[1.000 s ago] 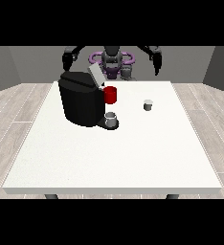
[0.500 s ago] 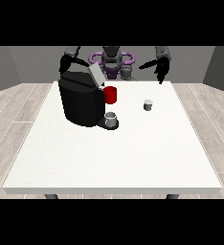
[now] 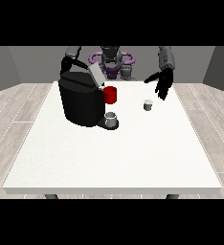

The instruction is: Insert the coffee pod into the coffee machine and close the lid

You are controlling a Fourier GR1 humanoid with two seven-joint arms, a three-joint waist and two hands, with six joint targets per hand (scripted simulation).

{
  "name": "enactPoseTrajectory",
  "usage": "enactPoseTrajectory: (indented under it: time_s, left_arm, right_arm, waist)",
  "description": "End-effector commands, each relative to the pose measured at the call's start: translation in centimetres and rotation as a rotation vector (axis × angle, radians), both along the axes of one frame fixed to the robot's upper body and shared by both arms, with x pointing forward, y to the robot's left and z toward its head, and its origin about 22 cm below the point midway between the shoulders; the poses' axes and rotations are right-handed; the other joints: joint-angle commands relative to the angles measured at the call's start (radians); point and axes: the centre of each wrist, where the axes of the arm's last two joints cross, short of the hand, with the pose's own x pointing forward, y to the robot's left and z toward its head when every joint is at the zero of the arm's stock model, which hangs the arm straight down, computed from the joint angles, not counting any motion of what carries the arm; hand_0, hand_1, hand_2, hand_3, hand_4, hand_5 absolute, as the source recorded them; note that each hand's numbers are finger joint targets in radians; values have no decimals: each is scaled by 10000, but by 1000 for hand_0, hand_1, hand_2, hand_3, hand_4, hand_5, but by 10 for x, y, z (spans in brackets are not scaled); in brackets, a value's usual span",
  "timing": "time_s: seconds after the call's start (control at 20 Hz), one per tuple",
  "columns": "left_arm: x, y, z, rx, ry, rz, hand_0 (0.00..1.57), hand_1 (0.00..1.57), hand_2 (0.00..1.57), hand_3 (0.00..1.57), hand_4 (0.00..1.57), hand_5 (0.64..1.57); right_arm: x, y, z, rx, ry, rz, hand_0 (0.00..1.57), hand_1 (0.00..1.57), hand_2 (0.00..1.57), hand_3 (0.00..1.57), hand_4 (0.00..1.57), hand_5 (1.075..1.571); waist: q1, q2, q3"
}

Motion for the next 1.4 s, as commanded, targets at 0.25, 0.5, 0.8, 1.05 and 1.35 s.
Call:
enactPoseTrajectory:
  time_s: [0.25, 0.5, 0.8, 1.05, 1.35]
  left_arm:
    - [28, 12, 6, 1610, -191, -118, 0, 0, 0, 0, 0, 1571]
    - [40, -22, -11, 1816, 168, -22, 488, 488, 724, 486, 0, 1571]
    - [38, -32, -31, 3150, -1180, -481, 1071, 1071, 1107, 914, 448, 1571]
    - [61, -36, -3, 4558, -871, -581, 817, 817, 956, 799, 368, 1571]
    - [47, -32, -35, 5830, 649, -1288, 757, 757, 928, 769, 348, 1571]
  right_arm:
    - [18, 20, 10, -208, -290, -130, 0, 0, 0, 0, 0, 1571]
    - [26, -5, -8, 374, 636, -173, 0, 0, 0, 0, 0, 1571]
    - [22, 3, -14, 3, 578, 238, 0, 0, 0, 0, 0, 1571]
    - [37, 15, -17, -209, 595, 166, 0, 0, 0, 0, 0, 1571]
    - [35, 11, -31, 300, 1025, 148, 0, 0, 0, 0, 0, 1571]
  waist:
    - [69, 1206, -1]
    - [189, 395, 5]
    - [147, 698, 2]
    - [55, 1122, 5]
    - [330, 623, 7]
